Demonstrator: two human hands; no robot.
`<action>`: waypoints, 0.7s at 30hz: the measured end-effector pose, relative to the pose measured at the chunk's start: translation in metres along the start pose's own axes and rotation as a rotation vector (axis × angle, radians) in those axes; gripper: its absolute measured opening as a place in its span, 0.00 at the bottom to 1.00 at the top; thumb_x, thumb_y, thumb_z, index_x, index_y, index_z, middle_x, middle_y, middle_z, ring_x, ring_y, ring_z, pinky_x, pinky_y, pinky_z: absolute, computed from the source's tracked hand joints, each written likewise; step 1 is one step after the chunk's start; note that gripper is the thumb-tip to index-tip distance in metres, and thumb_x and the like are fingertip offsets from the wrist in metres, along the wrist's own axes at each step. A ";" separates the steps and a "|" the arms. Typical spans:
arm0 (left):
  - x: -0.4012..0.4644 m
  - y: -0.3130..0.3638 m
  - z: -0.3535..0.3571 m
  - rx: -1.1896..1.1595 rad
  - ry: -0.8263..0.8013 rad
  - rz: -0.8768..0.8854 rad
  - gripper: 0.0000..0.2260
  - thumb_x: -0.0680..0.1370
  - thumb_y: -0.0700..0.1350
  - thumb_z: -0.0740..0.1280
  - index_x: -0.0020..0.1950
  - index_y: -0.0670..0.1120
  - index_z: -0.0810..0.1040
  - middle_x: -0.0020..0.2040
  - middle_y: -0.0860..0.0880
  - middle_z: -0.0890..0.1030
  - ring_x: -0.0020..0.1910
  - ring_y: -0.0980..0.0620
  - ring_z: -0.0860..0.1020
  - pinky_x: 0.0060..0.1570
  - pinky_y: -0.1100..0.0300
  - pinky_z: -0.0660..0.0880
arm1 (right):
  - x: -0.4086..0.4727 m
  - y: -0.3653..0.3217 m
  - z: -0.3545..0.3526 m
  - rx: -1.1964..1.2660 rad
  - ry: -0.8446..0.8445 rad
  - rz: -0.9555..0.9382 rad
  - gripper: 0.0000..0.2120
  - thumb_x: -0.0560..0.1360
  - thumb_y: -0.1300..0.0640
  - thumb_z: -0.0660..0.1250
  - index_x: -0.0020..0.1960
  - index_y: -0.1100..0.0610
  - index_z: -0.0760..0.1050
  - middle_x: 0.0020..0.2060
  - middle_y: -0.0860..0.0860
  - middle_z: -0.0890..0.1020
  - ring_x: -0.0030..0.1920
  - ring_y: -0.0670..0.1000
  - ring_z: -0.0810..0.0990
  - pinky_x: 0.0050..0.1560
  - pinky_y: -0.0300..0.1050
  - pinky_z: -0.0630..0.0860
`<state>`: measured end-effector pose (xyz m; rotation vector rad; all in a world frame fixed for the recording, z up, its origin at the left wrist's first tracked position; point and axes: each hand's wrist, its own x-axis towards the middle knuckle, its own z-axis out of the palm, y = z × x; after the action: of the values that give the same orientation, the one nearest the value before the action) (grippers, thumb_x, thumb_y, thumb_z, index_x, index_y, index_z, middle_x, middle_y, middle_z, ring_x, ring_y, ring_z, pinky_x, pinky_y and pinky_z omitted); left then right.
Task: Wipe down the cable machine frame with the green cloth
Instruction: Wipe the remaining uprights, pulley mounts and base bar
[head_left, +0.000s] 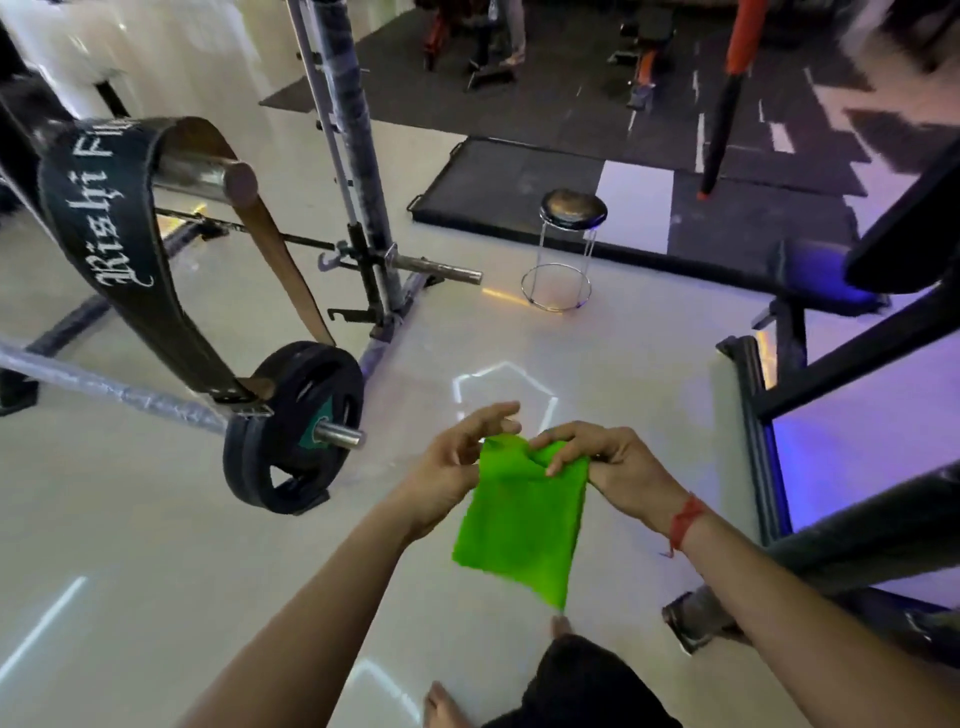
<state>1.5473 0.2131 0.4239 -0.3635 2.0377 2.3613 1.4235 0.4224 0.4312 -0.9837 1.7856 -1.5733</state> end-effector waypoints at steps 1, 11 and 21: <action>0.010 0.008 -0.001 0.059 -0.020 0.027 0.23 0.71 0.36 0.73 0.65 0.51 0.81 0.64 0.46 0.79 0.64 0.46 0.78 0.62 0.50 0.77 | 0.006 0.000 -0.006 -0.013 0.058 0.019 0.33 0.63 0.81 0.53 0.39 0.50 0.87 0.55 0.52 0.85 0.62 0.57 0.80 0.63 0.66 0.76; 0.159 0.066 0.010 0.123 0.009 0.064 0.18 0.79 0.30 0.64 0.53 0.50 0.87 0.45 0.48 0.85 0.37 0.52 0.78 0.37 0.60 0.76 | 0.074 0.000 -0.120 0.103 0.415 0.118 0.32 0.74 0.81 0.55 0.45 0.49 0.88 0.50 0.52 0.87 0.53 0.52 0.84 0.55 0.46 0.80; 0.330 0.135 0.090 0.413 -0.257 0.103 0.27 0.68 0.51 0.78 0.66 0.57 0.79 0.54 0.47 0.81 0.52 0.50 0.81 0.54 0.58 0.79 | 0.121 0.001 -0.256 -0.021 0.681 0.035 0.27 0.74 0.77 0.62 0.51 0.46 0.82 0.45 0.50 0.86 0.46 0.50 0.83 0.45 0.42 0.79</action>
<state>1.1898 0.2300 0.5091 0.0502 2.3747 1.8406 1.1487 0.4707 0.4775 -0.4306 2.2361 -2.0241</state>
